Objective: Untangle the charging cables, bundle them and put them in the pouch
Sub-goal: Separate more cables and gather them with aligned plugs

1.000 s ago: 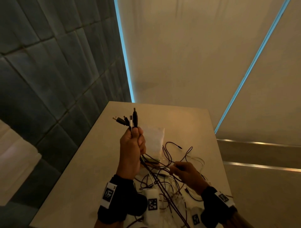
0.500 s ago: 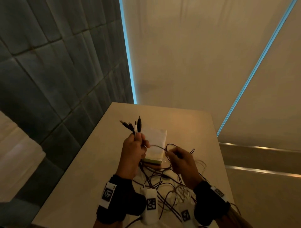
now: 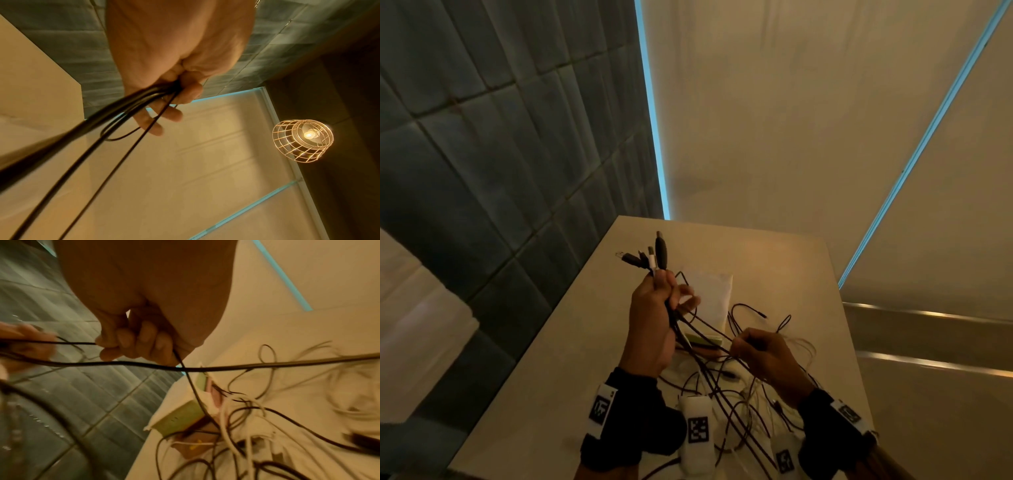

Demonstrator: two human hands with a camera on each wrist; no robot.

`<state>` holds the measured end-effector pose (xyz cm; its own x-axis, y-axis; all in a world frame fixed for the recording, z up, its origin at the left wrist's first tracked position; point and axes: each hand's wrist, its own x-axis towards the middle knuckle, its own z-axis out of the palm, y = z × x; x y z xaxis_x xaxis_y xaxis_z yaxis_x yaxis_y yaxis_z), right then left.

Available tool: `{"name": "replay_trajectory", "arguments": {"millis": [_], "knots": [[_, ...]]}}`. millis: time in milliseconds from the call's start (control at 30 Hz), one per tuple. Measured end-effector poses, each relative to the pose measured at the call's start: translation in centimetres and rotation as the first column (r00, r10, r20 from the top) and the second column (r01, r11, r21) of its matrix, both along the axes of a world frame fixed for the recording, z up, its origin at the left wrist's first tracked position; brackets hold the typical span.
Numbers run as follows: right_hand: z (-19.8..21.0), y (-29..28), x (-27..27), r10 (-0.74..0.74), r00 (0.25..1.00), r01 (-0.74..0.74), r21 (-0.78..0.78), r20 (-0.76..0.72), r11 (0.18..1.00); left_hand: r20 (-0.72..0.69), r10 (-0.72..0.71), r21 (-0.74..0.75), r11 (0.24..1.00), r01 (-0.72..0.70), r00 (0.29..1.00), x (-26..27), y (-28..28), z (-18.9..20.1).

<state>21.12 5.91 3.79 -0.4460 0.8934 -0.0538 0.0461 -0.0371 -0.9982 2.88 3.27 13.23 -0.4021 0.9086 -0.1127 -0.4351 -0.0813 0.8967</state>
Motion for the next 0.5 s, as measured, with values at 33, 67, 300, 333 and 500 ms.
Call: {"name": "replay_trajectory", "arguments": {"millis": [33,67,300,333,500], "knots": [[-0.8,0.1,0.3,-0.003,1.0,0.003,-0.029,0.013,1.0,0.027,-0.023,0.02,1.0,0.023,0.999,0.0,-0.1,0.1],[-1.5,0.1,0.5,-0.006,1.0,0.008,-0.052,0.029,0.999,0.049,-0.045,0.043,0.998,0.042,0.998,-0.1,-0.1,0.3],[-5.6,-1.0,1.1,0.021,0.991,-0.003,-0.139,0.132,0.99,0.068,-0.055,0.129,0.991,0.046,0.996,-0.9,-0.3,1.2],[-6.2,-1.3,1.1,0.022,0.988,0.003,-0.161,0.151,0.987,0.061,-0.055,0.131,0.99,0.046,0.997,-1.0,-0.3,1.4],[-8.4,-2.4,0.3,0.047,0.965,0.004,-0.194,0.259,0.981,0.033,-0.039,0.126,0.991,0.035,0.999,-1.6,-0.8,2.0]]}}
